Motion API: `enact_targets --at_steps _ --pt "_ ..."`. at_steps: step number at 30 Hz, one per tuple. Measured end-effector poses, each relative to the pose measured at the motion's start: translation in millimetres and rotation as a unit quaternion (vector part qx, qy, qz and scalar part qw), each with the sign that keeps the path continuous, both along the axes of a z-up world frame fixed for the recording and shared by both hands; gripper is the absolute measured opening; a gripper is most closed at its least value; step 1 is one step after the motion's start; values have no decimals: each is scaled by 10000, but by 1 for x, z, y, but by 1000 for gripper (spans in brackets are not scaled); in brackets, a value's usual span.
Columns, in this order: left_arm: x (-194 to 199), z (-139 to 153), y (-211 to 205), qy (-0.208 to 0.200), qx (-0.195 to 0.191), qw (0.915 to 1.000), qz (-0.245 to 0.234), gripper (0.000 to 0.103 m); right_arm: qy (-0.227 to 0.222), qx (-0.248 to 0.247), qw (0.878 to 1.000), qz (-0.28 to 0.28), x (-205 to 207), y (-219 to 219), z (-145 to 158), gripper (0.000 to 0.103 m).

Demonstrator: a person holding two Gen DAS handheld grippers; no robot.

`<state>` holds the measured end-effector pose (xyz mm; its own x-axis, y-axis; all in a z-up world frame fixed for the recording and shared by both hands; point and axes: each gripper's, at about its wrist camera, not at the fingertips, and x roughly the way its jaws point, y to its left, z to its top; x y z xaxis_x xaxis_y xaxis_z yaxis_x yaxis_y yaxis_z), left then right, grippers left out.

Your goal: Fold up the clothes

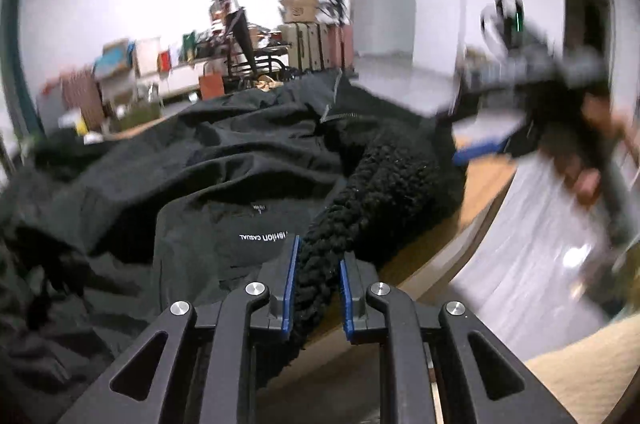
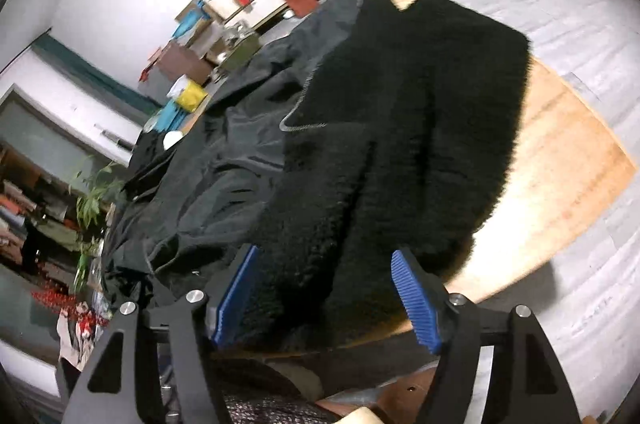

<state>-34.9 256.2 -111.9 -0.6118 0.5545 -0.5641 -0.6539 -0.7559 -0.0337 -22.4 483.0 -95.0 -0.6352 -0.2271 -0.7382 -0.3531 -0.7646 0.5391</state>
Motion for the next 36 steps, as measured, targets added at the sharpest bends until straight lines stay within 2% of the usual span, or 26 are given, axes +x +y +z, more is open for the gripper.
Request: enact_targets --at_steps 2,7,13,16,17,20,21,22,23,24,25,26,28,32,34,36 --pt "-2 0 -1 -54 111 9999 27 18 31 -96 9998 151 -10 -6 -4 77" --pt "7 6 1 -23 -14 10000 21 18 180 -544 9982 151 -28 -7 -13 77" --pt "-3 0 3 -197 117 9997 43 18 -34 -699 9973 229 -47 -10 -21 77" --pt "-8 -5 9 -313 -5 9995 49 18 -141 -776 9965 268 -56 -11 -26 79" --pt "-10 -8 14 -531 -186 9984 90 18 -176 -802 9962 281 -59 -12 -27 78" --pt "-18 -17 26 -1264 -662 9896 197 18 -275 -880 9953 297 -68 -12 -31 66" --pt "-21 -20 28 -1537 -749 9850 213 18 -276 -908 9952 222 -72 -9 -33 56" --pt "-22 -22 29 -1600 -779 9838 225 17 -253 -927 9953 116 -76 -5 -33 44" --pt "-23 -21 29 -1628 -800 9831 234 17 -242 -928 9954 38 -80 -3 -32 36" --pt "-23 -20 28 -1687 -775 9823 248 17 -258 -891 9957 21 -83 -3 -31 23" --pt "-24 -19 27 -1750 -745 9814 263 17 -274 -853 9960 3 -87 -3 -30 17" --pt "-26 -18 25 -1871 -684 9796 265 17 -253 -794 9965 61 -90 -6 -26 15" --pt "-28 -16 20 -2124 -557 9752 266 16 31 -724 9957 570 -93 -23 -9 13" --pt "-30 -17 12 -2422 -310 9695 199 16 440 -461 9880 1407 -96 -66 26 13" --pt "-28 -18 4 -2600 -127 9654 141 16 427 -314 9830 1759 -99 -87 32 13" --pt "-27 -21 -4 -2752 28 9613 78 16 145 -61 9749 2223 -102 -112 25 13"
